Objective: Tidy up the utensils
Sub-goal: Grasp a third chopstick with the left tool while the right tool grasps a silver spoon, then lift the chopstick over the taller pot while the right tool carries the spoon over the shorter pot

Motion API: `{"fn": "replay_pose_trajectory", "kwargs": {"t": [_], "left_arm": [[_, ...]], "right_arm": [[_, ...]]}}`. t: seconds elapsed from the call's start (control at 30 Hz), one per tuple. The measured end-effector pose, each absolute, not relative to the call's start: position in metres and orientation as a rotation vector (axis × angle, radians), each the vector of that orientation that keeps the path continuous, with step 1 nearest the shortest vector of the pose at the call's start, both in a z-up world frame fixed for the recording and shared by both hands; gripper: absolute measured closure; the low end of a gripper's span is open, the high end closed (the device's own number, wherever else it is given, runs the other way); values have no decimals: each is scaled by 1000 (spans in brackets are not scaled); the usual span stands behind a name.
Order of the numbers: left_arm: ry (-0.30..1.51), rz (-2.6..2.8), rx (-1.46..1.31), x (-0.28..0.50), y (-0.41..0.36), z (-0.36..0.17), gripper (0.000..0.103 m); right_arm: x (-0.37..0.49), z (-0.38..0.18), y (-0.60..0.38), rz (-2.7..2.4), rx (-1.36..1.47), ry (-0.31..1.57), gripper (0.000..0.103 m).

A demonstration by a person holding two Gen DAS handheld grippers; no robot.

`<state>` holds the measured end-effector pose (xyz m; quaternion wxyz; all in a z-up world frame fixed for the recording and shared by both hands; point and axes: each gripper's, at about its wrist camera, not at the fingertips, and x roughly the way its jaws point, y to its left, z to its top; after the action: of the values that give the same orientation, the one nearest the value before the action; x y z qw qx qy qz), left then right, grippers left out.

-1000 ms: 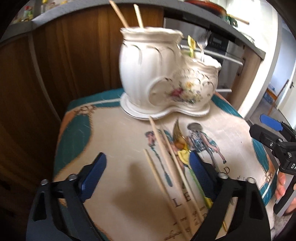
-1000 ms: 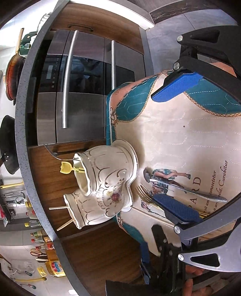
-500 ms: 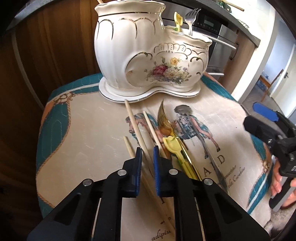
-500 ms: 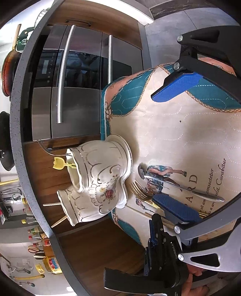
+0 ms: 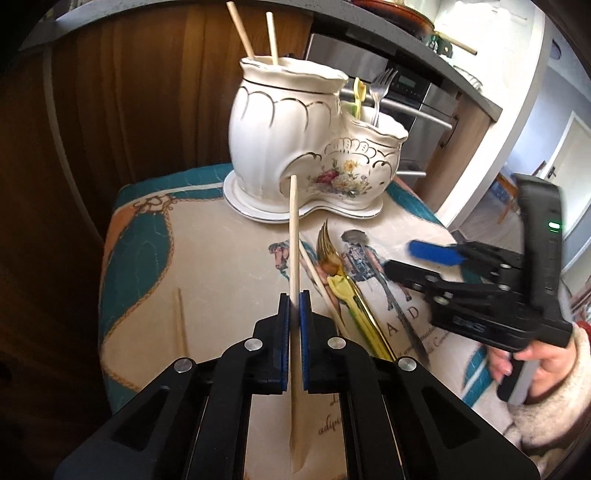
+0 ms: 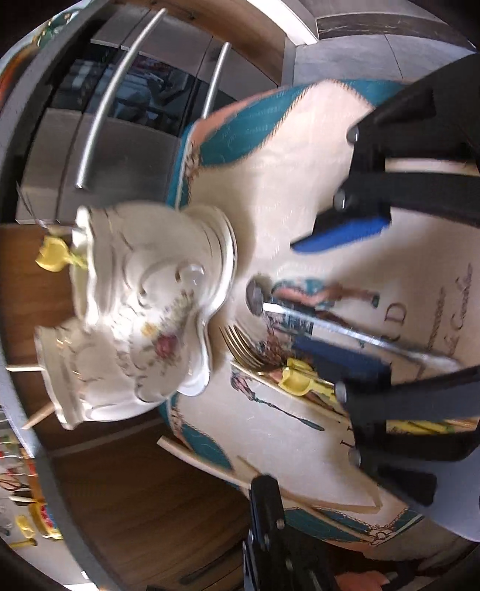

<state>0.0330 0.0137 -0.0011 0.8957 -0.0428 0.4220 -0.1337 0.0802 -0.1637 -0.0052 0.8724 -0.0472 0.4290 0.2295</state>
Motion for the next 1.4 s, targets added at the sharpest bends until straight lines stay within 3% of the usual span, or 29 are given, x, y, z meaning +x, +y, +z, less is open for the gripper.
{"fn": "replay_pose_trajectory", "kwargs": {"t": [0.43, 0.8, 1.4], "left_arm": [[862, -236, -136, 26, 54, 2, 97], [861, -275, -116, 21, 43, -2, 97], [568, -341, -76, 21, 28, 60, 97]], "right_arm": [[93, -22, -138, 457, -133, 939, 98], [63, 0, -168, 501, -21, 831, 100], [40, 81, -190, 522, 24, 437, 102]]}}
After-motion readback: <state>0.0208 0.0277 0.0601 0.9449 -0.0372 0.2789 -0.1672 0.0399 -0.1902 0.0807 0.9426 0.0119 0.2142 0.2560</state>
